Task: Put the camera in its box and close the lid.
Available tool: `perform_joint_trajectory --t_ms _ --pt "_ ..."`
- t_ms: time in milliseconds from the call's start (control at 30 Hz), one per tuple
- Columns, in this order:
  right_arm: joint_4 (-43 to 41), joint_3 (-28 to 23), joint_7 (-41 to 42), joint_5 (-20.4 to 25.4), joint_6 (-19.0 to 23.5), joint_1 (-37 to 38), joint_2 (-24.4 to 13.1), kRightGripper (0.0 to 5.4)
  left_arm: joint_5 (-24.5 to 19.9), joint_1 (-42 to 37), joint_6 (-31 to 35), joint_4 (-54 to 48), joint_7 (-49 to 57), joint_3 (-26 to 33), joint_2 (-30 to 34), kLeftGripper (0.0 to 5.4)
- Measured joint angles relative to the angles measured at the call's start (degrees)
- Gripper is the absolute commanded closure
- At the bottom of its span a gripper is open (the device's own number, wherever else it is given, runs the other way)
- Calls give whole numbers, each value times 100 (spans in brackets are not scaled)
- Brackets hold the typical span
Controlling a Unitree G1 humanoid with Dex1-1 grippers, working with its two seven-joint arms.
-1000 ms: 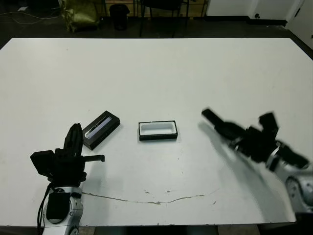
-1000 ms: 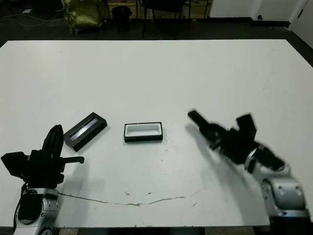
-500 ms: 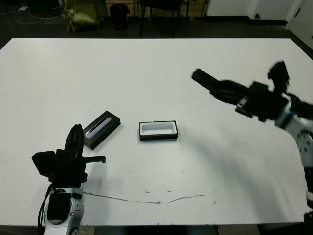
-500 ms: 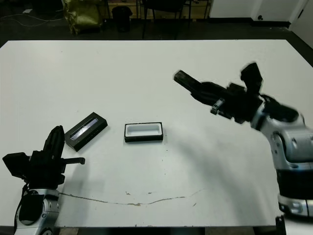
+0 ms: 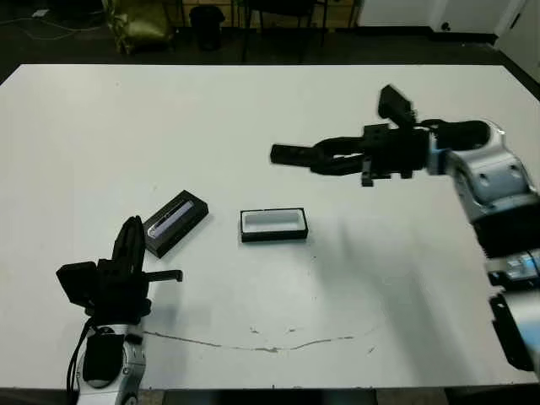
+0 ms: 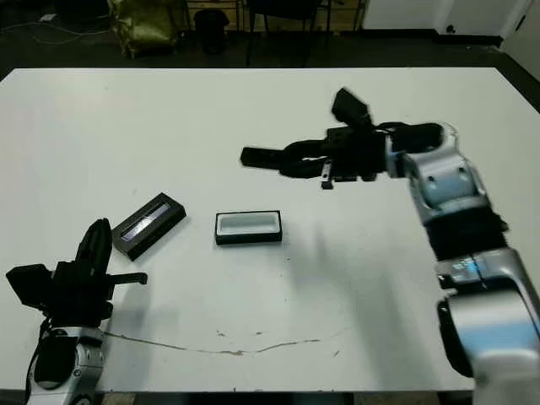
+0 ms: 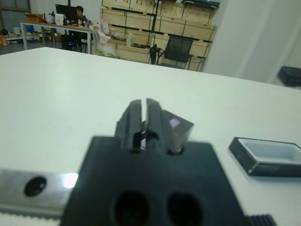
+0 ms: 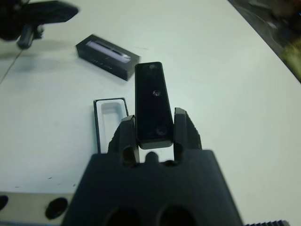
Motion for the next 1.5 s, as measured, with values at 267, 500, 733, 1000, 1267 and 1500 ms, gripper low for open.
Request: perform_joint_trajectory --t_ms 267,500,733,1000,1267,1500 --pt "1299 100 596 -314 -975 -356 511 501 60 10 96 -25 52 -9 -8 540" --pt "1480 106 928 -441 -863 -389 627 501 40 3 105 -34 37 -8 -8 540" --pt "1392 176 1113 -611 -520 -384 590 501 32 -17 45 1 -16 -8 -6 540" --pt "1550 171 1269 -665 -668 -378 571 501 -68 -18 109 -46 -17 -9 -8 540" --pt "1652 200 1299 -915 -639 -375 571 501 -39 -18 58 -40 -18 -10 -1 540" --pt "1955 209 1290 -1013 -532 -329 661 501 -42 -18 59 -40 -21 -18 -2 540"
